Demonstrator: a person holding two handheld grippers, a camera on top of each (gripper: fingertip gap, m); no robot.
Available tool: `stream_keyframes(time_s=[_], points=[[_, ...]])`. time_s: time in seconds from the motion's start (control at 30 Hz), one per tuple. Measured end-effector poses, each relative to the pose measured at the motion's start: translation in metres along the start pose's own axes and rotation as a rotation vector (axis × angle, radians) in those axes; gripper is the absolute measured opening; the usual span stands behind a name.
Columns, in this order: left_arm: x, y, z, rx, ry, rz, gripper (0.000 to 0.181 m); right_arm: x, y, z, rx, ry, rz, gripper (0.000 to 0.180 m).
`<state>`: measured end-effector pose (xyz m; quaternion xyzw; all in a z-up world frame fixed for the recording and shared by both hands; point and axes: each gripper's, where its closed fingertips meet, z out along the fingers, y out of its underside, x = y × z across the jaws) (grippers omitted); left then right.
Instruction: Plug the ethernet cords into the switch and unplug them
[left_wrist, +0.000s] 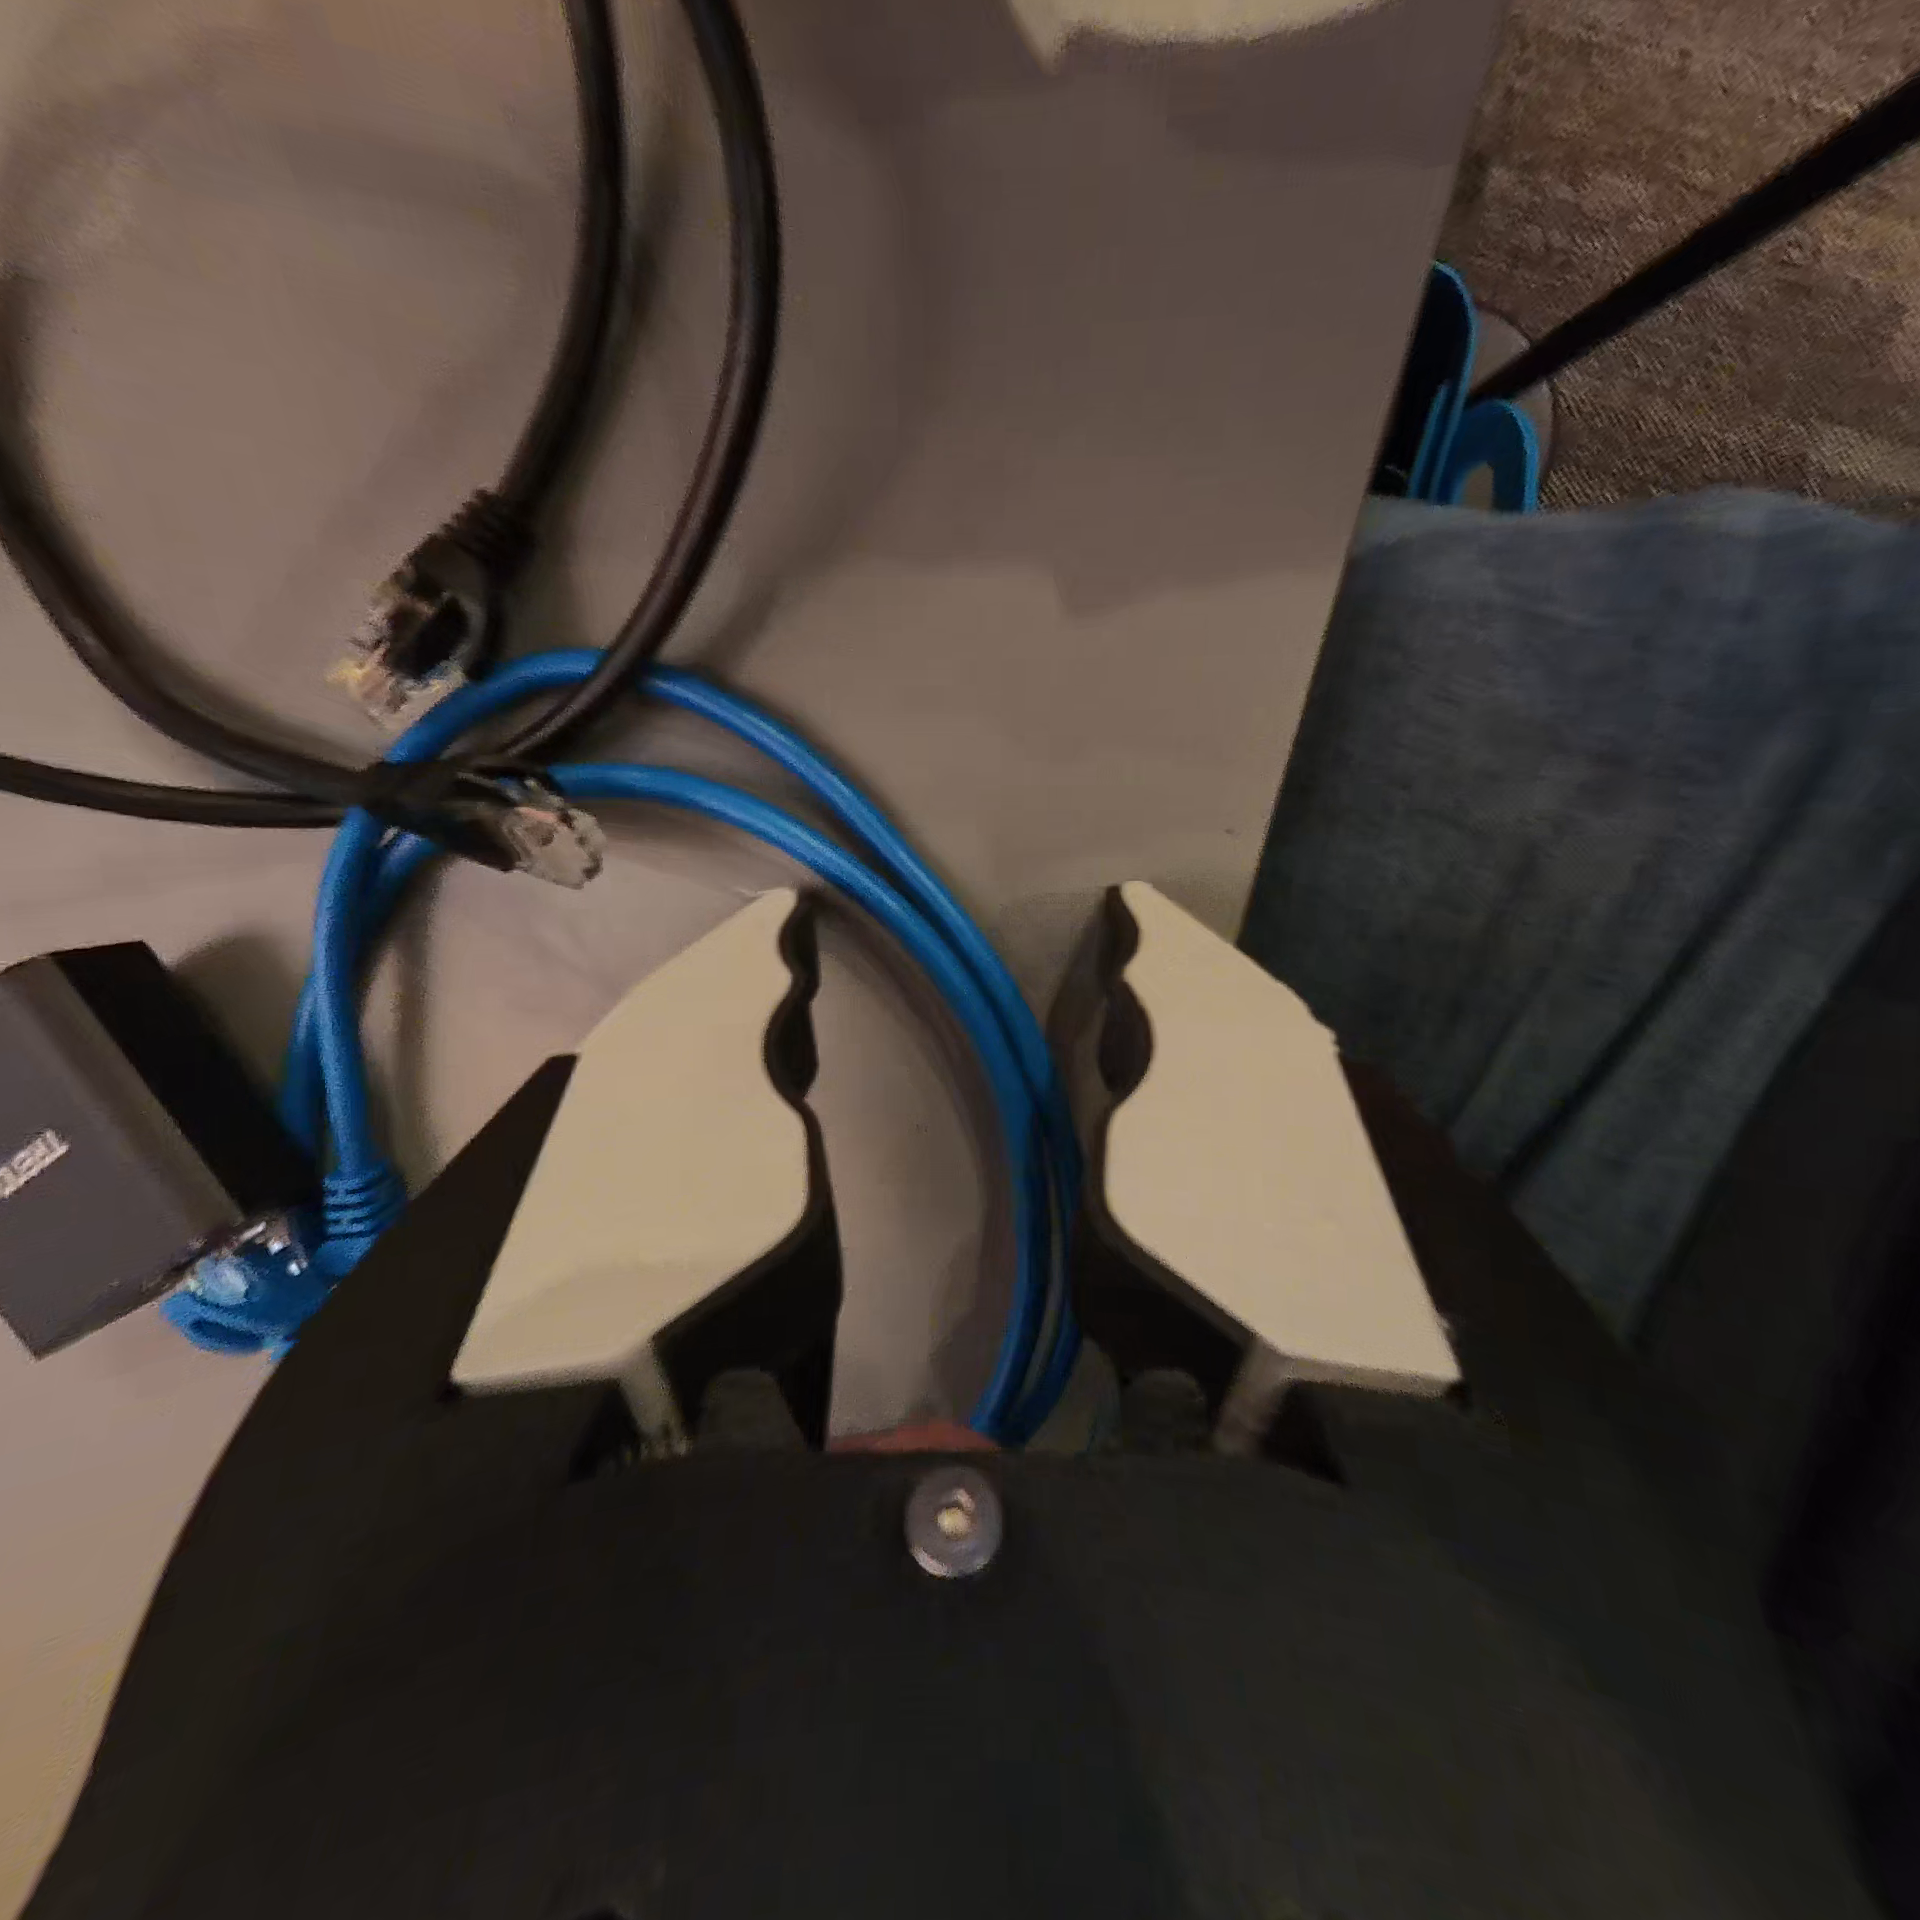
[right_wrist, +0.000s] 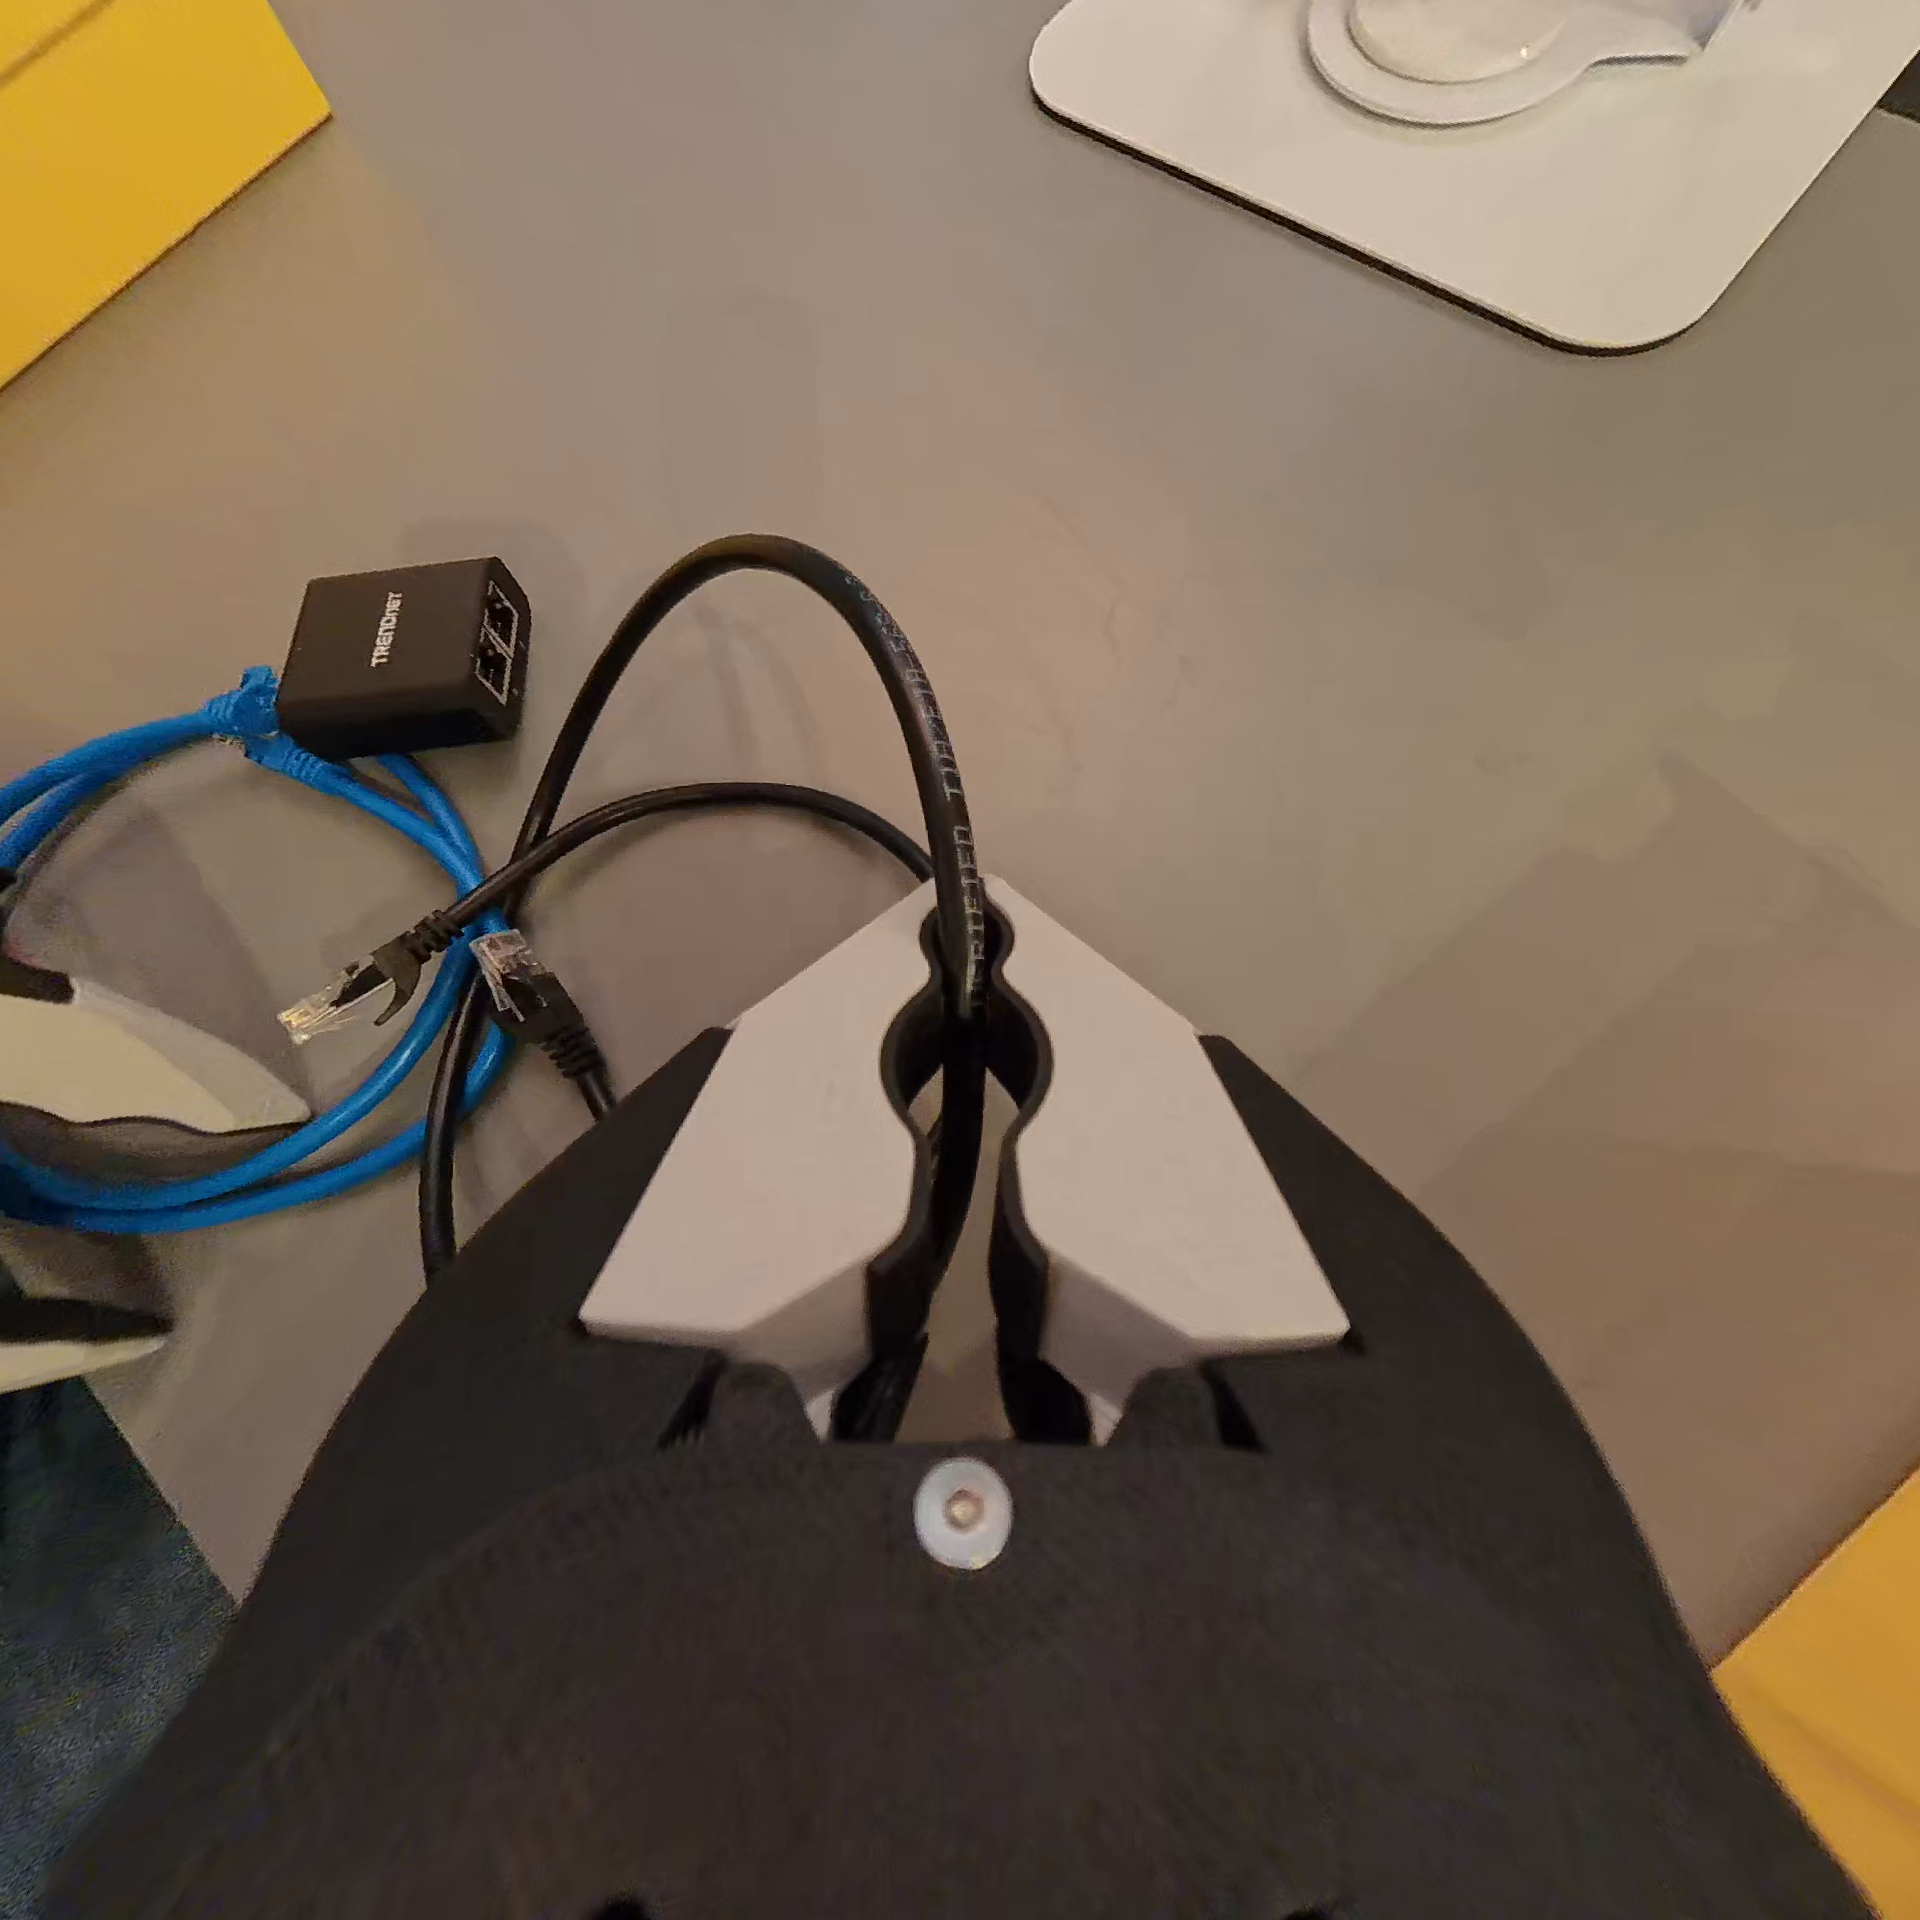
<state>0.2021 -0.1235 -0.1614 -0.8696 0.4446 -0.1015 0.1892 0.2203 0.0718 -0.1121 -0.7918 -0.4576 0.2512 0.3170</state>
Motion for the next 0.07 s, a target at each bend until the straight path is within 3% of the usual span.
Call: stream_keyframes(time_s=[0.03, 0.07], points=[[-0.0038, -0.0007, 0.0001, -0.002, -0.015, -0.018, 0.043, -0.0014, 0.0, -0.0011, 0.0, 0.0, -0.006, 0.0], [-0.0057, -0.0006, -0.0001, -0.003, -0.019, -0.009, 0.03, -0.0032, -0.0003, -0.0021, 0.002, -0.003, -0.011, 0.0]])
